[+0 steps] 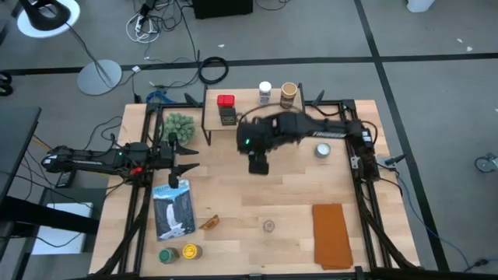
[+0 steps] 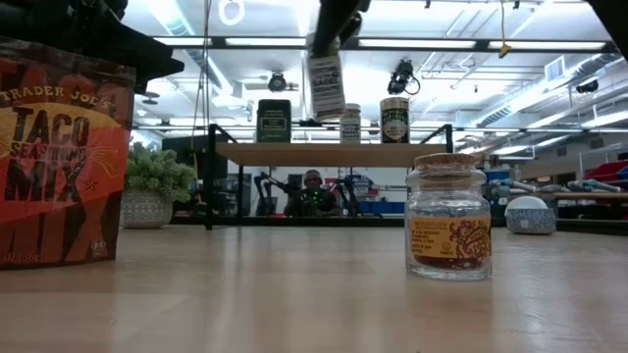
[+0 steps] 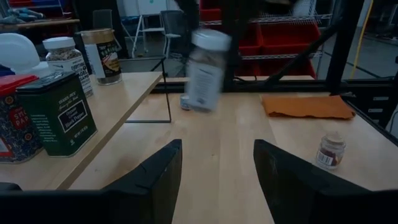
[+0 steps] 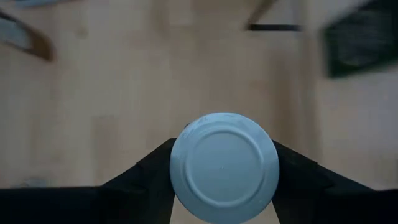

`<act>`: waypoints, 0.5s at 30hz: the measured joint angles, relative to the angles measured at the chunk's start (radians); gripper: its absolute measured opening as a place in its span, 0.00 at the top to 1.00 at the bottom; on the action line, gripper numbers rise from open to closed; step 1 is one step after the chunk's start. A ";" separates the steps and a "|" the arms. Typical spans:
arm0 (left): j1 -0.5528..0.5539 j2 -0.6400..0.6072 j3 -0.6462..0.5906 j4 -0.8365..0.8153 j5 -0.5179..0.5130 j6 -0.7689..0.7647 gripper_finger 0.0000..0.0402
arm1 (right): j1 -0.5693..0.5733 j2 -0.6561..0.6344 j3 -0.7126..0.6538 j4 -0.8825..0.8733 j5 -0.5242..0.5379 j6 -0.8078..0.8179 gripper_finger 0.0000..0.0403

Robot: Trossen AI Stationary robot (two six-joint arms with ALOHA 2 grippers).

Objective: Shelf spices
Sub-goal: Put the white seasoning bottle on the shelf

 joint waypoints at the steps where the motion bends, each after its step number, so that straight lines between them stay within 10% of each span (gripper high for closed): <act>1: 0.000 0.000 0.000 0.001 0.000 0.000 0.49 | -0.018 -0.011 0.000 -0.006 0.015 -0.009 0.49; 15: 0.000 0.000 0.000 0.001 0.000 0.001 0.49 | -0.374 -0.055 0.000 -0.002 -0.152 -0.163 0.49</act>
